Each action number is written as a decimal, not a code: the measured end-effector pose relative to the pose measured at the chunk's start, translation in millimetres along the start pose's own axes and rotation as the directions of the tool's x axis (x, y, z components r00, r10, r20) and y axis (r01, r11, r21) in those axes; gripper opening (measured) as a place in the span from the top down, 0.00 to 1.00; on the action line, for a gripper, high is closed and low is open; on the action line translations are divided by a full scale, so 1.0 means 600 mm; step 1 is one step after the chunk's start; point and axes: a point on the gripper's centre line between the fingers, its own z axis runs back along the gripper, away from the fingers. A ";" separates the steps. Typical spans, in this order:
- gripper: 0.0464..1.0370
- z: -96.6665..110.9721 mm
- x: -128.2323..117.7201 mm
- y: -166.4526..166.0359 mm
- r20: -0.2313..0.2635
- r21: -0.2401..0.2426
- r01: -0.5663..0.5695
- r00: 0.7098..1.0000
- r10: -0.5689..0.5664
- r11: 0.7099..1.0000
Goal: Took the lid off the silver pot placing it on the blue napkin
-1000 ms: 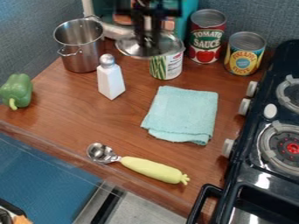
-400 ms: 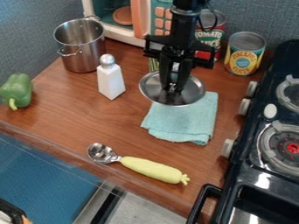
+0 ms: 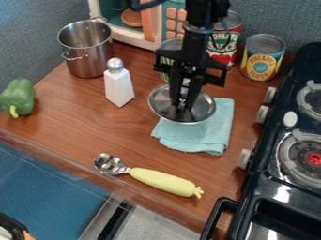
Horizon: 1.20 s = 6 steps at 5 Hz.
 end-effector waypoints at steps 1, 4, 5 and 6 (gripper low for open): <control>0.76 -0.015 0.011 -0.002 -0.005 0.010 -0.017 1.000 0.017 1.000; 0.36 -0.026 0.014 -0.012 -0.066 -0.003 -0.022 0.998 0.022 1.000; 0.10 0.044 0.006 -0.003 -0.026 -0.061 -0.007 1.000 0.006 0.998; 0.03 0.114 0.004 0.017 -0.030 -0.110 0.018 0.999 -0.022 0.994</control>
